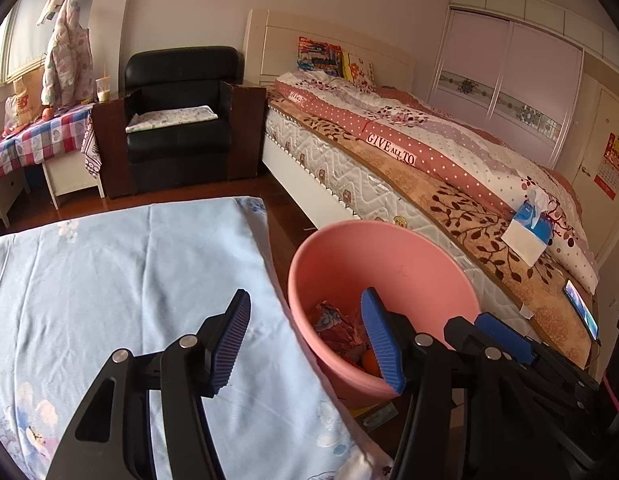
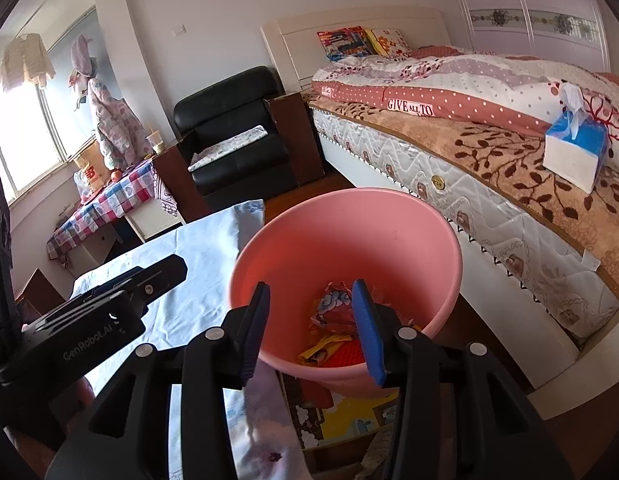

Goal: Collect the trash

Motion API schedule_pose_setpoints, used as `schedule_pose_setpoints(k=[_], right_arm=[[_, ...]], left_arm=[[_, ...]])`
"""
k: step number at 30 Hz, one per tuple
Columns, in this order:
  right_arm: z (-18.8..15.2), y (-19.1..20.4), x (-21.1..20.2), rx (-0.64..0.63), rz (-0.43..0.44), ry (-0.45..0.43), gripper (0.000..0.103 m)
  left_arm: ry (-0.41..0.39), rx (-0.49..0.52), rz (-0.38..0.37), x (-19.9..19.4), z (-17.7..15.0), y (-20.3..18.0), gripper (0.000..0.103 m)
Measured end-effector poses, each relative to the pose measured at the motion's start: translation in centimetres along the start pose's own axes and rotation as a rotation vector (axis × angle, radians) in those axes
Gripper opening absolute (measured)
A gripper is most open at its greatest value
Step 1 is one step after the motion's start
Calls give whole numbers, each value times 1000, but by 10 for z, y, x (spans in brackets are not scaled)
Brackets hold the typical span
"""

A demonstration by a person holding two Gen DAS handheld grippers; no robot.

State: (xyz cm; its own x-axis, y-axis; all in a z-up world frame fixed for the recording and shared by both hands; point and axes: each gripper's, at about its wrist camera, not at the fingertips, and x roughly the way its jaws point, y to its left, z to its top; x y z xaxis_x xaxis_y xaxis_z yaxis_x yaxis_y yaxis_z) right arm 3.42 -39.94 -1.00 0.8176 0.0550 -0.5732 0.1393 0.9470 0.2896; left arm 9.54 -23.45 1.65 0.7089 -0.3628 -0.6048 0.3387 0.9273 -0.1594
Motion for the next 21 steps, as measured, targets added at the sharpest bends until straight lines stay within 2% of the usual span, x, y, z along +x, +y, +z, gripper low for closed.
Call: schedule_pose_setpoints(k=[11,15,21], right_arm=[[-9,22,-8,-17,-26,10,46],[-11,32,-11,-36,-39,13,52],[-14,46,-15,-72,-67,5,54]], left_arm=[[-29,-1,26,-29,-7,24,59],[-34,-5,34,-38,-11,31,58],[-30,-9,37,-48,-18,41,58]])
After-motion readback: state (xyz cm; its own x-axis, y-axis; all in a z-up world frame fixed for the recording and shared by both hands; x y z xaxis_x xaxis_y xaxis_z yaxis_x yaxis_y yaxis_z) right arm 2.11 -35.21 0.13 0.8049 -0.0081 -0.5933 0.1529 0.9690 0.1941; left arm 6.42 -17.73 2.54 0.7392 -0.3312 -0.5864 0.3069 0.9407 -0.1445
